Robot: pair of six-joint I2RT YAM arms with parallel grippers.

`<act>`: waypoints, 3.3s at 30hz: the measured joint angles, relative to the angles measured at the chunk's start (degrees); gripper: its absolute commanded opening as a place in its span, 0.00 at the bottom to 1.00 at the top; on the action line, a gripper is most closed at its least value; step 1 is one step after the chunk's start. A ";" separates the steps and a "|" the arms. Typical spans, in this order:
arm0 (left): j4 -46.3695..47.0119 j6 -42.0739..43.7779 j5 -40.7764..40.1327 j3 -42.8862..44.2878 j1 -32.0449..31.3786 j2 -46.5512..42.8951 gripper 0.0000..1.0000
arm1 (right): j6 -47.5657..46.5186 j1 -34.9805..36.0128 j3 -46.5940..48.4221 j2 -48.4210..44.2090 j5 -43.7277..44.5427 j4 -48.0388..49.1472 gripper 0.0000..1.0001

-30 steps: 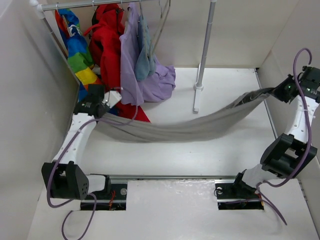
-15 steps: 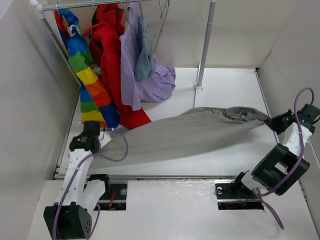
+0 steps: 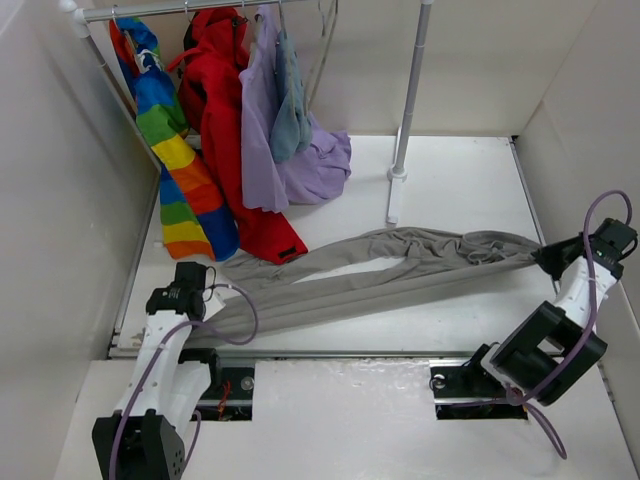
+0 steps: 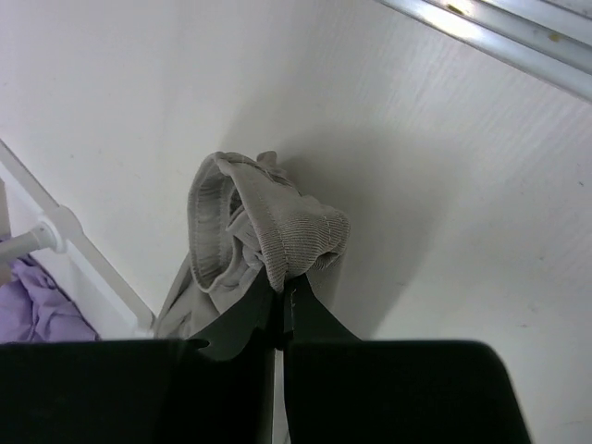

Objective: Place the trousers on the hanger
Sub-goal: Flatten out the trousers at the center of the board.

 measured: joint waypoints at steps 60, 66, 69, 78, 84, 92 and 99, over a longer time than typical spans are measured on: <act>37.35 -8.55 10.51 16.15 10.82 34.27 0.27 | -3.04 0.00 -8.22 -2.10 3.85 6.86 0.00; 35.65 -11.23 10.73 16.04 10.86 38.80 0.55 | -3.06 0.00 -11.04 -2.10 2.69 8.09 0.00; 34.16 -12.41 11.72 16.06 10.86 35.17 0.56 | -3.08 0.00 -11.15 -2.08 2.03 9.11 0.00; 28.74 -16.68 14.75 18.97 10.97 26.75 0.15 | -3.50 0.00 -11.32 -0.02 0.24 10.32 0.00; 28.57 -17.31 15.15 10.91 11.56 32.13 0.27 | -3.52 0.00 -11.30 0.13 -0.13 10.64 0.00; 32.98 -17.40 13.51 10.05 11.78 35.71 0.28 | -3.93 0.00 -11.23 0.46 -0.22 10.62 0.00; 34.49 -17.33 12.59 10.45 12.00 35.98 0.28 | -4.59 0.00 -11.21 0.42 -0.17 10.60 0.00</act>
